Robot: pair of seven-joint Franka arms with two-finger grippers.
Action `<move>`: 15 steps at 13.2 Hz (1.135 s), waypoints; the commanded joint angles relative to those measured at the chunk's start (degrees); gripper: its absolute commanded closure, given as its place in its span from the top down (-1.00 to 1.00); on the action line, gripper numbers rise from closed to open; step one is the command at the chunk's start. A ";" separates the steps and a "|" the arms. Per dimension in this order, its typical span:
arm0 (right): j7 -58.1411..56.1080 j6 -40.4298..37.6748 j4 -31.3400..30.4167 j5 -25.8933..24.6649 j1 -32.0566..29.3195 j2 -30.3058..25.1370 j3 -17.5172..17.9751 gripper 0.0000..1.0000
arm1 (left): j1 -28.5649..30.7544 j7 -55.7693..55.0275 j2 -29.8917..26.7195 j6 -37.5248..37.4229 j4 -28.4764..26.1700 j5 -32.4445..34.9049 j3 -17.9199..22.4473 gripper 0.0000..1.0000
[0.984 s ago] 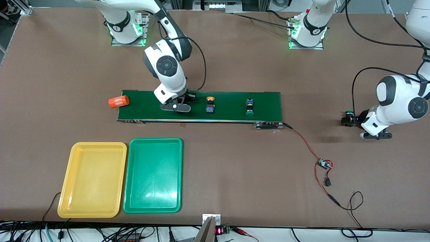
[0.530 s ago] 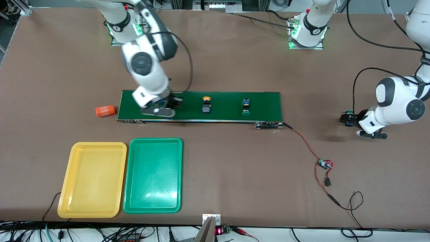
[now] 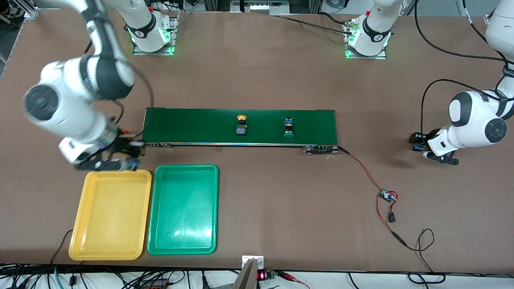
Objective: Sort buttons by color to trays
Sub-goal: 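Lower the orange-cap button into the yellow tray with the right gripper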
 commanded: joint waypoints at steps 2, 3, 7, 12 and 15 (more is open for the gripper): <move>-13.70 1.31 13.34 6.94 -8.35 12.88 1.08 -0.93 | -5.04 1.91 -7.29 -2.37 0.19 1.41 -1.03 -1.00; -17.22 1.75 14.59 7.66 -10.28 14.82 1.16 -0.92 | -8.03 1.65 -9.32 -3.60 0.27 1.23 -1.03 -1.00; -23.31 4.83 14.60 7.41 -14.34 20.45 1.16 -0.92 | -20.86 -1.59 -15.74 -4.83 0.45 -4.01 -1.03 -1.00; -22.97 7.29 14.95 6.87 -14.43 23.27 0.99 -0.86 | -37.64 -26.33 -16.02 -6.95 -1.64 -13.18 -1.12 -1.00; -23.05 7.38 14.95 6.87 -14.78 24.06 0.99 -0.36 | -44.87 -38.41 -14.00 -4.50 -2.01 -13.09 -1.12 -1.00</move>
